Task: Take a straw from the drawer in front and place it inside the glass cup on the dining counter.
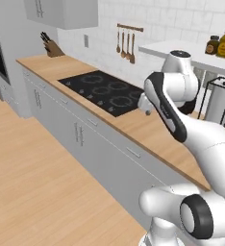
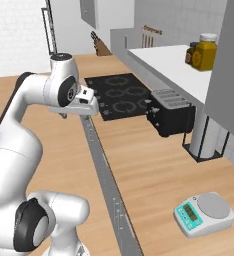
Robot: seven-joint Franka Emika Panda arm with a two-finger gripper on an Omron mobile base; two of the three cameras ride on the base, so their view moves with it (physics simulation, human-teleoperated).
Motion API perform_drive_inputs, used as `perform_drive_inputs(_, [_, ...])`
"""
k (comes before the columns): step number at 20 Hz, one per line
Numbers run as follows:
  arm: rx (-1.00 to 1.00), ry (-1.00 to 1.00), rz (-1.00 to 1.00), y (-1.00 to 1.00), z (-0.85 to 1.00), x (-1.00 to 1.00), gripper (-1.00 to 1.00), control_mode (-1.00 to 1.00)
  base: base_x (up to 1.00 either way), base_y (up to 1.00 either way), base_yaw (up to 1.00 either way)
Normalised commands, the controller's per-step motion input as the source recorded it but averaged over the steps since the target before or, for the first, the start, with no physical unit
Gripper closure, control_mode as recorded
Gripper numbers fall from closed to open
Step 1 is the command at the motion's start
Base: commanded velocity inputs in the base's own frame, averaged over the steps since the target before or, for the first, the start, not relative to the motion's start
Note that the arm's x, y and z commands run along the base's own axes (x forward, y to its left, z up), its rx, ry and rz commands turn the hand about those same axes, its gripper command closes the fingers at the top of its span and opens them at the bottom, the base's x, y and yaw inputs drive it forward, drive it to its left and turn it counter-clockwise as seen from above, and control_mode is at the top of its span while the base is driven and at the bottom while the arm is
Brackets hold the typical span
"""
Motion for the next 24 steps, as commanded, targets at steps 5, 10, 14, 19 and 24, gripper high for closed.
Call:
perform_drive_inputs(5, [-0.15,0.00,0.00,0.68,-0.05,0.00,-1.00,-1.00,0.00,0.00,0.00])
perform_drive_inputs(10, [-0.33,0.00,0.00,0.90,-0.47,0.03,-1.00,-1.00,0.00,0.00,0.00])
perform_drive_inputs(14, [-0.43,-0.02,-0.01,0.70,-0.85,0.03,-1.00,-1.00,0.00,0.00,0.00])
perform_drive_inputs(19, [-0.46,-0.01,-0.04,0.29,-0.98,0.22,-1.00,-1.00,0.00,0.00,0.00])
perform_drive_inputs(24, [-0.39,0.00,-0.09,0.00,-0.86,0.42,-1.00,-1.00,0.00,0.00,0.00])
